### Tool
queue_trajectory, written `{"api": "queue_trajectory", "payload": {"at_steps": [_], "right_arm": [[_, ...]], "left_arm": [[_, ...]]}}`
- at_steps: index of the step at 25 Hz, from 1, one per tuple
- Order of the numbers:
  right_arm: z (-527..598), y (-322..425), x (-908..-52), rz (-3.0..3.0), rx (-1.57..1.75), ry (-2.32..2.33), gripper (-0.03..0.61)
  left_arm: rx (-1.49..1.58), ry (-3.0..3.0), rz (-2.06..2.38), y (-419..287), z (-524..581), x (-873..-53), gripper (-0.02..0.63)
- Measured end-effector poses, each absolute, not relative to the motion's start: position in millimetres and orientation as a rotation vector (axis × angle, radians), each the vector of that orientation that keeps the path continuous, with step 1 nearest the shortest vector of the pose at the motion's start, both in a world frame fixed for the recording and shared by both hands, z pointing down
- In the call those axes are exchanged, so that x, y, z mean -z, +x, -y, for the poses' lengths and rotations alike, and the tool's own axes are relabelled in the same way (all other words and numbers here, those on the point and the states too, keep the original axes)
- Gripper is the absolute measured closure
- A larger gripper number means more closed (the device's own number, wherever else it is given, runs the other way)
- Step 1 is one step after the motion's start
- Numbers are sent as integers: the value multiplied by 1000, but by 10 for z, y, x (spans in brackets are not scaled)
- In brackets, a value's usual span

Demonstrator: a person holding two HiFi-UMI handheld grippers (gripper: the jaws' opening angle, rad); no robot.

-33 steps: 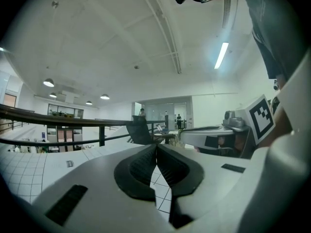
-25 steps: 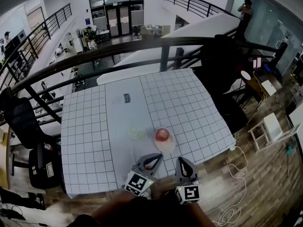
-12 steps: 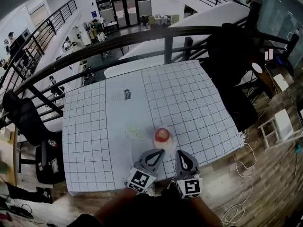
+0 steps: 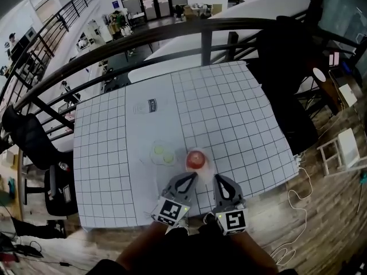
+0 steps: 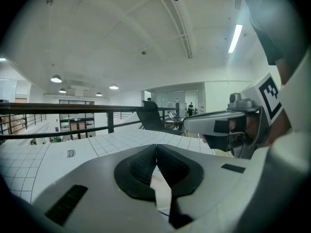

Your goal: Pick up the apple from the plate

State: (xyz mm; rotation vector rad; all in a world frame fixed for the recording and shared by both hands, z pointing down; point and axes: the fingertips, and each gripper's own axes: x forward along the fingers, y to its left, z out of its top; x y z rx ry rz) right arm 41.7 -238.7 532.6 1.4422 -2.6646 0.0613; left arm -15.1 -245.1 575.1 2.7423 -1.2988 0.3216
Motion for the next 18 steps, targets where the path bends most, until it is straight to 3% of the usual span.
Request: {"api": "queue_trajectory", "payload": {"at_steps": [9,11,18], "right_arm": [[2520,386,-5414,2710,-80,1416,554],[2547,390,-5416,2720,-77,1420,554],[2611,466,-5513,2709,-101,1435,554]], "left_arm": [[-379,2742,1323,-144,2611,-5948,585],[-379,2727,1342,-140,2652,-5983,484],[-438,2648,1427,-202,2819,-6219,301]]}}
